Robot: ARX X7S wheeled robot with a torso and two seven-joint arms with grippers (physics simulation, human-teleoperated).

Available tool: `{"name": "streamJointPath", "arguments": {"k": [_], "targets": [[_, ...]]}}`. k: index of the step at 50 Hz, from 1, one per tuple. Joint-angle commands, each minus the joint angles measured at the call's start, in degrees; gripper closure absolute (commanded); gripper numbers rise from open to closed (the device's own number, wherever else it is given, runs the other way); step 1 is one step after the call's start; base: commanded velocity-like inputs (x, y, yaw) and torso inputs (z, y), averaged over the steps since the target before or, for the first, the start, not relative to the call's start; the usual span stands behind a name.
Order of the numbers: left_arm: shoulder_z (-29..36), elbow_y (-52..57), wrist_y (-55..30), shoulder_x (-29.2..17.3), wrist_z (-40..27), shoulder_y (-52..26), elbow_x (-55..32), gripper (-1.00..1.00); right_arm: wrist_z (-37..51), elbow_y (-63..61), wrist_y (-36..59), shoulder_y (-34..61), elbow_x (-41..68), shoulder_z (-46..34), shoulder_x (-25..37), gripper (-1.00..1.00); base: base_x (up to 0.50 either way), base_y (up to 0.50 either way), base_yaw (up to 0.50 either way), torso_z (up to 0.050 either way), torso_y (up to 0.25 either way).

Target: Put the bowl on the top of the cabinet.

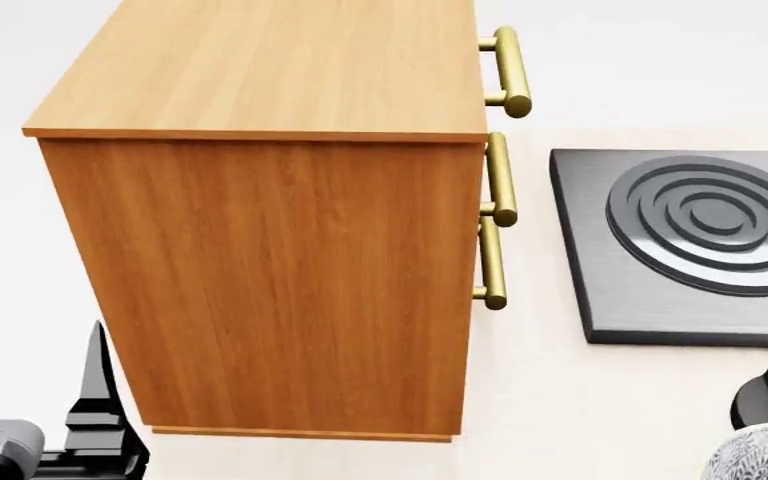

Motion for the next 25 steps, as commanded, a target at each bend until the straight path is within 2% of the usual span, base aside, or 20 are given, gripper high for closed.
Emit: {"name": "streamJointPath", "arguments": {"k": [1, 25], "targets": [[0.1, 0.1, 0.0, -0.2, -0.3, 0.0, -0.2, -1.0, -0.1, 1.0, -0.4, 0.6, -0.8, -1.1, -0.1, -1.0, 0.0, 0.0, 0.0, 0.0, 0.0], [0.5, -0.4, 0.5, -0.4, -0.6, 0.0, -0.4, -1.0, -0.6, 3.2, -1.5, 1.2, -2.1, -2.8, -0.5, -1.0, 0.0, 0.0, 0.0, 0.0, 0.0]]}}
